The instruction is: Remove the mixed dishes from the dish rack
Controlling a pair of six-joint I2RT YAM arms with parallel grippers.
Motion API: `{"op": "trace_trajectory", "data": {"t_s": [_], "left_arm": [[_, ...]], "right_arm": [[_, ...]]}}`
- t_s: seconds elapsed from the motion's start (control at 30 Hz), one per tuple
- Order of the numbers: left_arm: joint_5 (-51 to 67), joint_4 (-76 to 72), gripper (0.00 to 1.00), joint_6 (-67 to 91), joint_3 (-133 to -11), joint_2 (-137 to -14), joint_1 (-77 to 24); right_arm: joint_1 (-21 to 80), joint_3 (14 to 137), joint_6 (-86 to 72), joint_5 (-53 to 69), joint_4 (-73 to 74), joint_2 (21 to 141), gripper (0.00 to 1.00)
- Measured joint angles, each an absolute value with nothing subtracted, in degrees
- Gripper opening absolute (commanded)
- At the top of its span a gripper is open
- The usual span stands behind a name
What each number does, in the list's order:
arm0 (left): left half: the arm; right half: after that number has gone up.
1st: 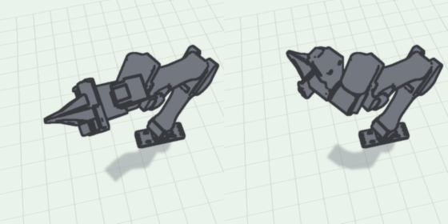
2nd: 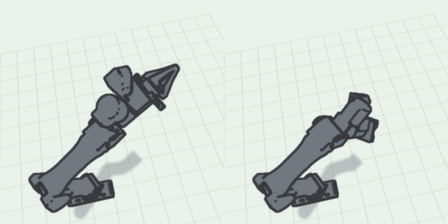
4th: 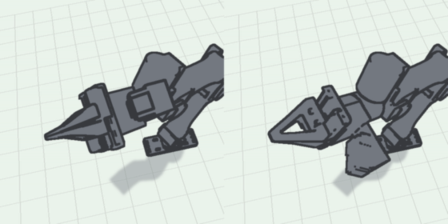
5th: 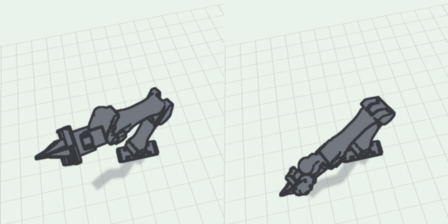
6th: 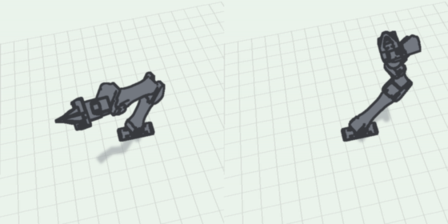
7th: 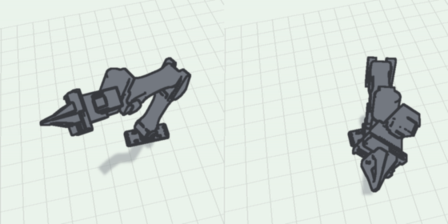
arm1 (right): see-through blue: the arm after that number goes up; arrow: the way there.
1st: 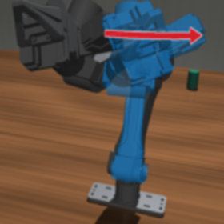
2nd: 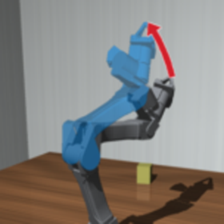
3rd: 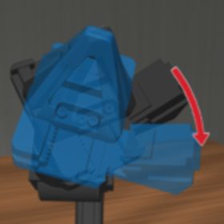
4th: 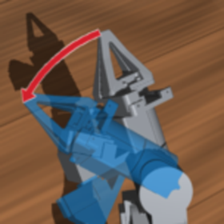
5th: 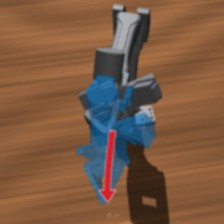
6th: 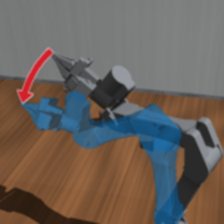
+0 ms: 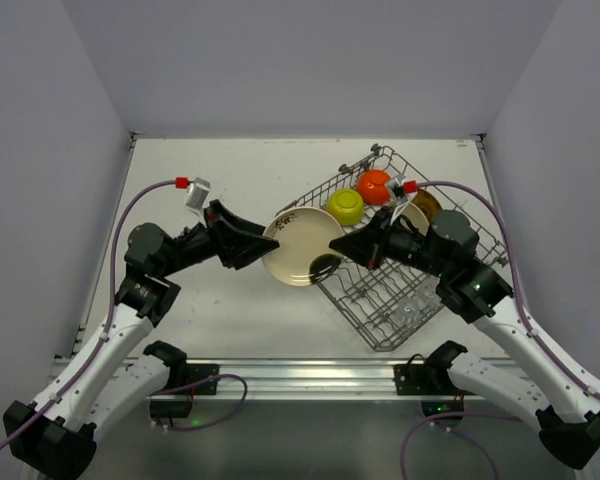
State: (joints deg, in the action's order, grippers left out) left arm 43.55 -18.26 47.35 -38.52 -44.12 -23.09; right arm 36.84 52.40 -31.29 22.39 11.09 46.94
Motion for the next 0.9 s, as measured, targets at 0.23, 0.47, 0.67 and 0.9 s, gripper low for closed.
{"op": "trace_trajectory", "data": {"t_s": [0.23,0.47,0.67,0.9], "left_arm": [[38.41,-14.17,0.0,43.38,-39.72,-46.09,-25.52],[29.36,-6.92,0.0,40.64,-40.49,-44.49,-27.09],[14.59,4.08,0.0,41.17,-44.16,-41.89,-27.09],[-11.18,21.26,0.0,44.47,-54.98,-47.33,-25.87]], "right_arm": [[36.64,52.36,-33.04,25.34,7.64,49.89,0.0],[36.64,52.31,-35.03,24.56,7.44,50.63,0.82],[36.82,52.31,-34.94,18.0,10.59,47.57,0.99],[36.82,52.1,-34.89,3.7,19.05,36.84,0.99]]}}
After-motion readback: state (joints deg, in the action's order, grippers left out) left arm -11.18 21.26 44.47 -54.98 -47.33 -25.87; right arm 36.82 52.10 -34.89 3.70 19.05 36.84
